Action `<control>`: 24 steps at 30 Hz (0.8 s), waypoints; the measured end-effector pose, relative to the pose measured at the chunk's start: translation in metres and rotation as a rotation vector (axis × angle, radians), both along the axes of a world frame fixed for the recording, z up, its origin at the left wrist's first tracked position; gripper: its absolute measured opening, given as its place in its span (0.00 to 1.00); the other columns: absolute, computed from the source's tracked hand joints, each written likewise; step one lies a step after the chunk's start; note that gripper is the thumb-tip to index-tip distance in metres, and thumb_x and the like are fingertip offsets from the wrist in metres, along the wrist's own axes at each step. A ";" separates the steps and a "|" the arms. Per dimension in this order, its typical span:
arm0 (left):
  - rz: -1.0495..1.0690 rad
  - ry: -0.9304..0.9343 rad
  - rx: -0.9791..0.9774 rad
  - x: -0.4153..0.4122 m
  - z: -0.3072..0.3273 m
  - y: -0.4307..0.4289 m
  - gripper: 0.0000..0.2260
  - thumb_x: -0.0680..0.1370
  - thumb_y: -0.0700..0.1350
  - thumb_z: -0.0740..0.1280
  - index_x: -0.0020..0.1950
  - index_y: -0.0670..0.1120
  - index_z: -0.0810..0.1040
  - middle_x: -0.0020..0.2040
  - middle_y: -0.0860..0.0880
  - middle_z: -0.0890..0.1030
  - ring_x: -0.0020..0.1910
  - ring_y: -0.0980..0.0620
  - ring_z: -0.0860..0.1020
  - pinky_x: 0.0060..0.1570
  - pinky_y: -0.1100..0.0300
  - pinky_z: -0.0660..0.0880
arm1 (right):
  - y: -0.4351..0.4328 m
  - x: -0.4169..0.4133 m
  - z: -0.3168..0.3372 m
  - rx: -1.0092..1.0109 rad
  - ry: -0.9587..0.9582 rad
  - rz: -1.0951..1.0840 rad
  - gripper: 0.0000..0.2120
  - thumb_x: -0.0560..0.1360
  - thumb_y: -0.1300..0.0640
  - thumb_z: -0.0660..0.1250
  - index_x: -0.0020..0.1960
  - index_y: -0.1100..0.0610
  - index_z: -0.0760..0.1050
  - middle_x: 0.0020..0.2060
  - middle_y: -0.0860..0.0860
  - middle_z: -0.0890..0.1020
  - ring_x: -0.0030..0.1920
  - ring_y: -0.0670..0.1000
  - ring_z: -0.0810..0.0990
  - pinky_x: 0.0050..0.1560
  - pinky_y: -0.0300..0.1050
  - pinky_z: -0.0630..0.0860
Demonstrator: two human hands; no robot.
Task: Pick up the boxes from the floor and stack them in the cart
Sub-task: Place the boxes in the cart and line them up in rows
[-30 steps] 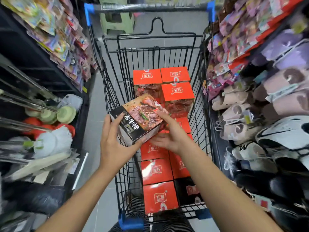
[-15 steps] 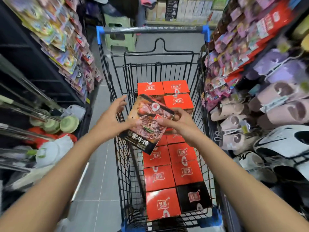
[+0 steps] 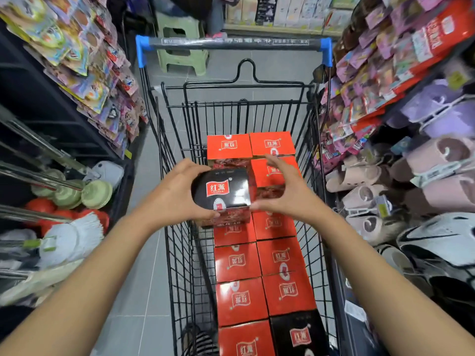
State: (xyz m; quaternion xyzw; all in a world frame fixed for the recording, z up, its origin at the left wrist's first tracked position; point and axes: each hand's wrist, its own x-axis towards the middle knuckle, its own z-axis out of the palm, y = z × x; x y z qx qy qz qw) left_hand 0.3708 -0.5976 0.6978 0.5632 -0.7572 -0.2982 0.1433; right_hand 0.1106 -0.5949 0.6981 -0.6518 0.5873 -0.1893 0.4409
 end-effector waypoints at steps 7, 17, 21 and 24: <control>0.115 0.038 0.032 -0.028 -0.037 -0.020 0.43 0.62 0.54 0.80 0.73 0.48 0.66 0.57 0.55 0.63 0.56 0.64 0.64 0.58 0.77 0.60 | -0.053 -0.039 -0.059 0.205 -0.032 -0.493 0.56 0.54 0.32 0.77 0.74 0.56 0.62 0.65 0.53 0.76 0.63 0.53 0.77 0.65 0.56 0.73; 0.288 0.176 0.026 -0.050 -0.075 -0.018 0.40 0.69 0.55 0.75 0.76 0.51 0.60 0.72 0.55 0.57 0.69 0.61 0.59 0.69 0.65 0.54 | -0.053 -0.036 -0.089 0.174 -0.226 -0.446 0.29 0.66 0.44 0.77 0.63 0.50 0.73 0.55 0.48 0.82 0.54 0.47 0.81 0.61 0.52 0.77; 0.549 0.330 0.058 -0.063 -0.087 -0.015 0.42 0.71 0.62 0.70 0.78 0.51 0.53 0.78 0.50 0.54 0.76 0.54 0.53 0.74 0.55 0.54 | -0.048 -0.037 -0.087 0.077 -0.247 -0.418 0.45 0.63 0.37 0.77 0.74 0.40 0.59 0.64 0.45 0.77 0.61 0.45 0.78 0.64 0.53 0.74; 0.654 0.528 0.297 -0.064 -0.092 -0.022 0.46 0.69 0.65 0.68 0.78 0.55 0.47 0.79 0.51 0.54 0.74 0.54 0.61 0.70 0.54 0.64 | -0.047 -0.035 -0.087 0.068 -0.268 -0.413 0.42 0.66 0.41 0.76 0.74 0.41 0.60 0.62 0.44 0.78 0.60 0.45 0.79 0.63 0.53 0.75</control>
